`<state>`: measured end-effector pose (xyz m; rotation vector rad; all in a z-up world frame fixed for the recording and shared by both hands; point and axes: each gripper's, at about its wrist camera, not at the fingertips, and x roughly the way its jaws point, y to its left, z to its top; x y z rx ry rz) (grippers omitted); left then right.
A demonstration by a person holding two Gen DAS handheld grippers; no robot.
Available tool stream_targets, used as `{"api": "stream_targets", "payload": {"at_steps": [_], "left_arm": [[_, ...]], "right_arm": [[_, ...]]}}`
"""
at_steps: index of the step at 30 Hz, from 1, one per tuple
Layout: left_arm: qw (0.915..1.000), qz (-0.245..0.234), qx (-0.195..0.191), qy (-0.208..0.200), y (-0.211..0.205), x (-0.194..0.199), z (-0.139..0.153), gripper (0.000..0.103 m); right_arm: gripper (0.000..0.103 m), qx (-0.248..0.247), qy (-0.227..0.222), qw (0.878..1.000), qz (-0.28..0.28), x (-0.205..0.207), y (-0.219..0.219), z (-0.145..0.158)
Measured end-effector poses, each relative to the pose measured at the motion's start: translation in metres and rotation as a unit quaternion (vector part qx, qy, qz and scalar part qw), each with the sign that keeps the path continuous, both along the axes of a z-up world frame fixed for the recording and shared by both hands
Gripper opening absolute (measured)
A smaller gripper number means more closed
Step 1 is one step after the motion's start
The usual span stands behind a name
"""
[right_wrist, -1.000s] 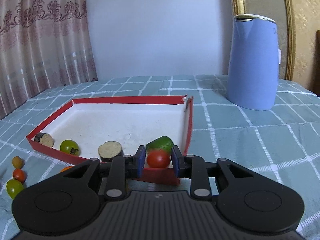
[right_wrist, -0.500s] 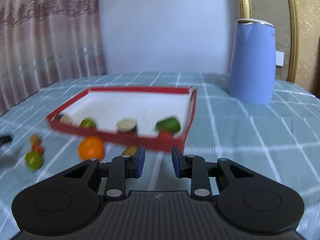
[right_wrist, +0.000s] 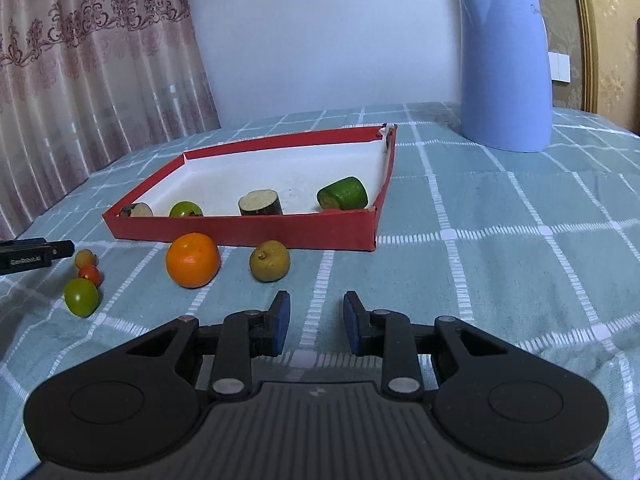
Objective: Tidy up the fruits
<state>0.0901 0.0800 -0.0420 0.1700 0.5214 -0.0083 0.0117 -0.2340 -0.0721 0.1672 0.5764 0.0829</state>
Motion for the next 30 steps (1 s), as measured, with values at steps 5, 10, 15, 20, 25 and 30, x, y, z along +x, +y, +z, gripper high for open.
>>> {"api": "stream_targets", "payload": {"at_steps": [5,10,15,20,25,30], "left_arm": [[0.9999,-0.015,0.004,-0.001,-0.004,0.003,-0.001,0.059],[0.9997,-0.022,0.003,-0.009,-0.004,0.001,-0.002,0.073],[0.9993,-0.035,0.004,-0.012,-0.002,-0.003,-0.004,0.072],[0.9975,-0.068,0.006,-0.018,-0.004,-0.008,-0.005,0.065],[0.993,-0.115,0.012,-0.025,-0.009,-0.014,-0.005,0.065],[0.9941,-0.108,0.01,-0.004,-0.008,-0.005,-0.009,0.063]], "right_arm": [[0.028,0.005,-0.004,1.0,0.001,-0.001,-0.001,0.0],[0.028,0.005,-0.004,1.0,0.001,-0.001,-0.002,0.0],[0.028,0.007,-0.006,1.0,0.0,-0.002,-0.002,0.0],[0.028,0.007,-0.005,1.0,0.001,-0.002,-0.002,0.0],[0.028,0.008,-0.004,1.0,0.002,-0.002,-0.001,0.0],[0.028,0.009,-0.004,1.0,0.004,-0.001,-0.001,0.0]]}}
